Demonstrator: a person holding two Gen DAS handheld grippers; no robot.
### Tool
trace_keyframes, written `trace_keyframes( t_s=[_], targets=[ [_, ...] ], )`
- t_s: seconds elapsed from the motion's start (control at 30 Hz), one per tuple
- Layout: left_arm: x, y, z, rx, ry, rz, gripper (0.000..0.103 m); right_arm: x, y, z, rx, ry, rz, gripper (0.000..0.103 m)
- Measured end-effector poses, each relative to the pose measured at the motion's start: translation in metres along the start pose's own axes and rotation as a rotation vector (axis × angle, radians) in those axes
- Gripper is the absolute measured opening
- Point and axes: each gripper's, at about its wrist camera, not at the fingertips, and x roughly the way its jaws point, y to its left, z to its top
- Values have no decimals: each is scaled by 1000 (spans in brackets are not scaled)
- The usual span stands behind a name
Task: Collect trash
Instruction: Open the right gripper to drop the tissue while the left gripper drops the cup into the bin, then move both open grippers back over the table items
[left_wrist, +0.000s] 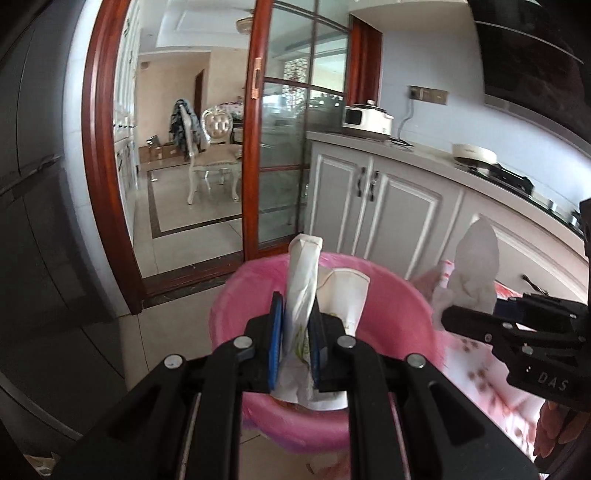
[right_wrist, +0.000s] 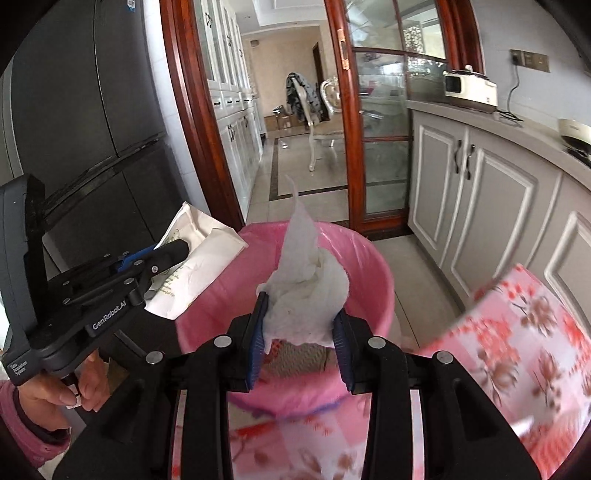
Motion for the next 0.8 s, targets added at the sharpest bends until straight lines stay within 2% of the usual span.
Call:
trace_keyframes(
  t_s=[0.07,0.13,0.17,0.2,0.23,0.47,0.53,0.6,0.7,0.8],
  targets=[
    [14,7,3,-16,7,9,14,13,-6,3,2,7,5,37],
    [26,11,4,-25,12,11,27,24,-14,3,20,18,12,43],
    [31,12,4,-24,11,12,43,28,-18,3,31,21,17,46],
    [36,13,3,-21,5,16,61,32,-20,3,37,24,20,54],
    [37,13,1,-20,-1,24,65,34,-23,2,44,21,21,58],
    [35,23,-7,-35,3,62,67,28,-31,-6,52,11,15,59],
    [26,28,-10,-50,-3,74,73,14,-29,-12,50,1,12,61],
    [15,29,-13,-59,-7,71,85,-5,-26,-18,50,-16,-1,67],
    [-12,25,-21,-74,-20,84,98,-37,-19,-30,49,-40,-25,69],
    [-37,16,-30,-102,-27,49,98,-70,-13,-51,47,-51,-77,78]
  ],
)
